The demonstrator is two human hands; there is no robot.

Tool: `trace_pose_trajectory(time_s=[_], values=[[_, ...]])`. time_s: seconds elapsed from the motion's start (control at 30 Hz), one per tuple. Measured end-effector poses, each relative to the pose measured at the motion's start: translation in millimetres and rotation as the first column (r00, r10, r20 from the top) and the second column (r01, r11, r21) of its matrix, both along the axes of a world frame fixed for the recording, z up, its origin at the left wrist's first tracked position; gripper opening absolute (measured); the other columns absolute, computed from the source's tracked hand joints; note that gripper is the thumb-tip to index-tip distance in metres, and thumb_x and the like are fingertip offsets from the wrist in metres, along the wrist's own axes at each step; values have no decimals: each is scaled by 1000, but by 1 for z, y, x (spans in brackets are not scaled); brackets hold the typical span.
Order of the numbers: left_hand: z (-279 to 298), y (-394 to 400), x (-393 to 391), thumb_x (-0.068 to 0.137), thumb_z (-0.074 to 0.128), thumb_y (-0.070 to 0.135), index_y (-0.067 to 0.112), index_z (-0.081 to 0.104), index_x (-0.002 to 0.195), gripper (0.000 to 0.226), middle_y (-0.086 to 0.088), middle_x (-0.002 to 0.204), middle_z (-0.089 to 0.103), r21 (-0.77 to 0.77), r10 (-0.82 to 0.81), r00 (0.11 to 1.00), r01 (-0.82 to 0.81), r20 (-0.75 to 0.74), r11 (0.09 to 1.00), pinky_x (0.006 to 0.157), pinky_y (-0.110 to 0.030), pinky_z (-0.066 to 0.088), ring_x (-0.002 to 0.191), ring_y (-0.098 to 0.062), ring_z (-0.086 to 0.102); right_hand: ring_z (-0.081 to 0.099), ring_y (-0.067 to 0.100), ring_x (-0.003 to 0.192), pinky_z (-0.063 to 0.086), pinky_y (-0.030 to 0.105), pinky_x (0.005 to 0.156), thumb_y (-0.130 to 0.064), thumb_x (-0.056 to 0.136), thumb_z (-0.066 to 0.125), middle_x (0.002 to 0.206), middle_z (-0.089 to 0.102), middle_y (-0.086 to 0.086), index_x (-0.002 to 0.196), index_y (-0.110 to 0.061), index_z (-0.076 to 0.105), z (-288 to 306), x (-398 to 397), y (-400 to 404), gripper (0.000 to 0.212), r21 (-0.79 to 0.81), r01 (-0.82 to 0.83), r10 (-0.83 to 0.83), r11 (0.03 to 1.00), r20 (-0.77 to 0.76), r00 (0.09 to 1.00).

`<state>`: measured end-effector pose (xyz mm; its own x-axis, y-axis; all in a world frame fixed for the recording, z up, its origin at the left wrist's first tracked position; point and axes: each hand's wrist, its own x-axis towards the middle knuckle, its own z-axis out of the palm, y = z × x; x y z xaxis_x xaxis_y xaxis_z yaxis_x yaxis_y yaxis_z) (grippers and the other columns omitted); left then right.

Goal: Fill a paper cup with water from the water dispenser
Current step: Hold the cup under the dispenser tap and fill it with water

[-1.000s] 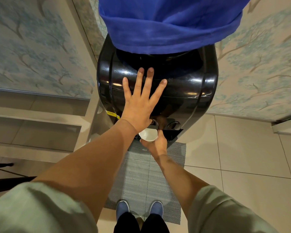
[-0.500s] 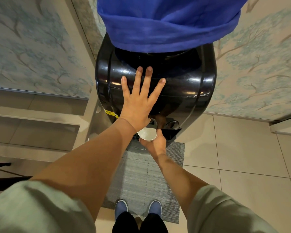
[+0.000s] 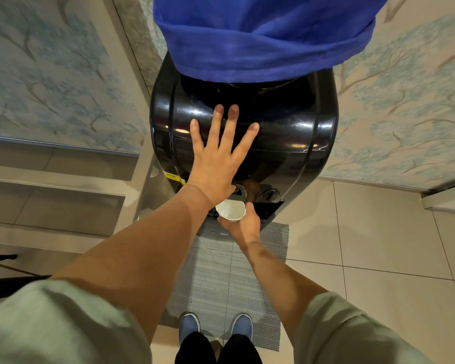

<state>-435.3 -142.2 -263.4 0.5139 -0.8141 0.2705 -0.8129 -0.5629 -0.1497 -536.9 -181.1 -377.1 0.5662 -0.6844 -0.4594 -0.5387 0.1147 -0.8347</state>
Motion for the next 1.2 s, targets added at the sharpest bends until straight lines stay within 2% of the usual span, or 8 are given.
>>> trace_pose_trajectory(time_s=[0.17,0.33,0.5,0.6,0.73,0.93,1.07,1.2], values=[[3,1,-1,55,86,38,24,-5,146,130,-21,157,7,20,9,999,-8,-34,1000,105,-65,-2,142,-44,4,54,14,86,45,25,75,-11,65,80,90,57,-3,91,-17,46,2,-3,1,43,27,-5,5,1000,22,1000],[7,0,-3,59,85,37,25,-10,145,129,-21,157,2,36,6,998,-4,-67,999,104,-63,-7,142,-44,-1,52,12,85,43,23,75,-12,66,80,85,54,-10,93,-19,45,2,-6,2,45,34,-14,13,999,24,1000],[9,1,-2,60,84,42,26,-19,142,132,-19,157,-8,70,6,995,1,-103,998,104,-63,-11,142,-43,-10,53,13,84,45,25,73,-14,65,79,88,56,-7,93,-22,46,1,-7,3,44,20,-10,10,1000,29,1000],[13,2,-2,59,83,45,27,-24,141,135,-18,157,-14,99,1,991,13,-132,995,103,-63,-13,141,-42,-15,55,12,88,52,29,79,-14,64,80,92,58,-7,100,-26,49,-1,-11,7,48,31,20,-22,999,41,999],[13,3,-2,59,83,46,27,-26,140,137,-17,156,-18,107,4,989,12,-146,994,104,-63,-14,141,-41,-19,55,14,93,53,31,84,-17,63,81,98,59,-6,114,-22,51,-4,-19,13,59,5,40,-40,999,43,998],[19,5,-2,53,83,53,27,-27,140,143,-15,155,-22,147,3,986,21,-165,989,106,-64,-12,140,-40,-23,56,14,95,54,32,87,-16,63,82,101,59,-5,115,-22,50,2,-40,22,61,4,24,-24,1000,64,998],[26,9,-2,53,85,49,28,-29,141,146,-13,153,-30,200,9,975,37,-221,979,106,-62,-13,138,-38,-30,52,14,95,50,26,84,-13,64,80,102,55,-4,111,-22,50,17,-59,28,56,-17,-29,30,999,71,997],[44,15,-7,59,81,45,29,-15,147,131,-9,156,-23,128,-24,947,68,-321,989,111,-58,-11,141,-30,-25,53,14,92,49,28,83,-13,62,81,94,56,-8,99,-32,47,31,-74,35,54,-98,-48,56,994,78,995]])
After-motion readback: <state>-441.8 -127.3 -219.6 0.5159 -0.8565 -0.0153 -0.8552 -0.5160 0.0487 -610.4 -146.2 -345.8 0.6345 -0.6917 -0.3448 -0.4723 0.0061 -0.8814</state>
